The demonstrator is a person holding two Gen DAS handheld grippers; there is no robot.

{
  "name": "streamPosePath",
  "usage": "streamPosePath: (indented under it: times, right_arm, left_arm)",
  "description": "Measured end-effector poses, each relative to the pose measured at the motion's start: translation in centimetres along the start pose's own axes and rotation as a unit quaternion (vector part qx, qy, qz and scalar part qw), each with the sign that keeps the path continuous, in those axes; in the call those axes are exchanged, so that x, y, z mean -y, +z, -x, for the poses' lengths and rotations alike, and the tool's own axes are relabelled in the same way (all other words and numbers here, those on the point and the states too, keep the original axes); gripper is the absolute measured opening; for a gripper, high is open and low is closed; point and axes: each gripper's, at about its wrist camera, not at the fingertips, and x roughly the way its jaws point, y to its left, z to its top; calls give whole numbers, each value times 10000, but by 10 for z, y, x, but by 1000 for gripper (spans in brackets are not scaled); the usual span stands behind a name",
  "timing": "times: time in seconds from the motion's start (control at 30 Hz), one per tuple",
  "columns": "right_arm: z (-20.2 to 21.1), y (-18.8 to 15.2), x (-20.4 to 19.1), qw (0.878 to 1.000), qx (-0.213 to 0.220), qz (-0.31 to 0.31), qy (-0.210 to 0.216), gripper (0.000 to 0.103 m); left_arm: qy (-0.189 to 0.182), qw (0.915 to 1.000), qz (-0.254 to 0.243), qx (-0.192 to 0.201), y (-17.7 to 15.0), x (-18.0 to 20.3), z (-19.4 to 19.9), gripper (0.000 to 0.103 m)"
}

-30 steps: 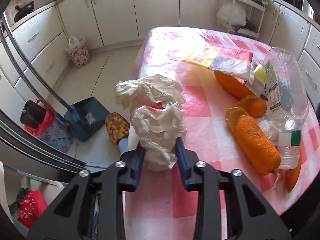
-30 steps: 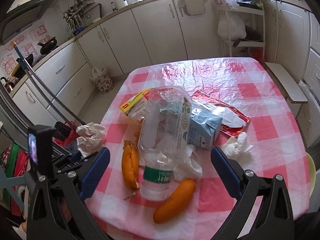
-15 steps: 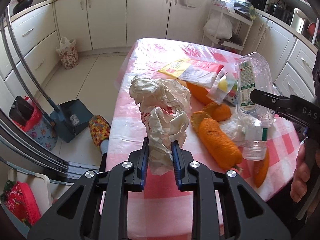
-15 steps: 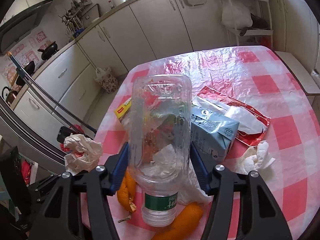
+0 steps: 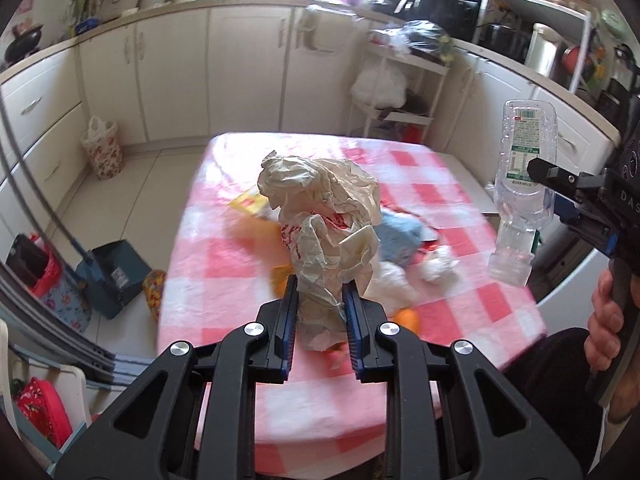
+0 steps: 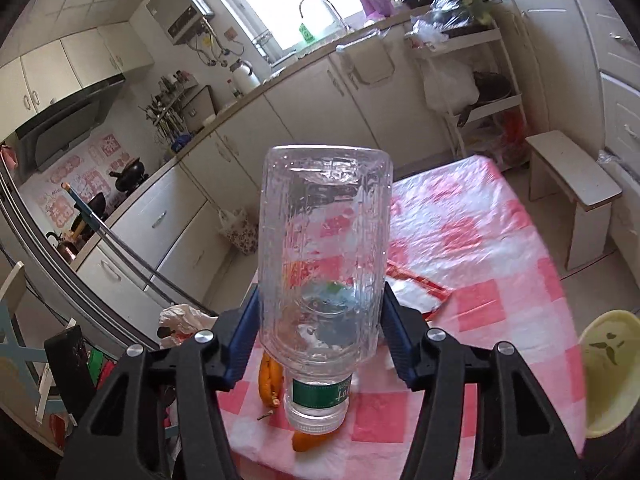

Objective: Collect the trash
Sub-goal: 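Carry paper and bottle to the yellow bin and release both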

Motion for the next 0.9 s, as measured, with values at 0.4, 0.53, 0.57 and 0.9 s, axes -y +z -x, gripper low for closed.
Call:
streamPosePath:
  times: [0.4,0.53,0.57,0.9]
  right_arm:
    - [96,6,141,9811,616,-142,-1831,56]
    - [85,-18,194,9756,409,-455,-2107,57]
    - [80,-23,204,9749,358,-548,-2127,57]
    - [60,-57,281,9619,173,-1316,-2390,73]
  left_arm:
    - [-1170,9876,-1047,-45,29,157,-9,21]
    - [-1481,9766,-1535,-269,27,221,-34,21]
    - [-1551,9733,-1650,-367,27,237,-44,21]
    - [-1811,9449,-2383,-1323,3,350,-139,21]
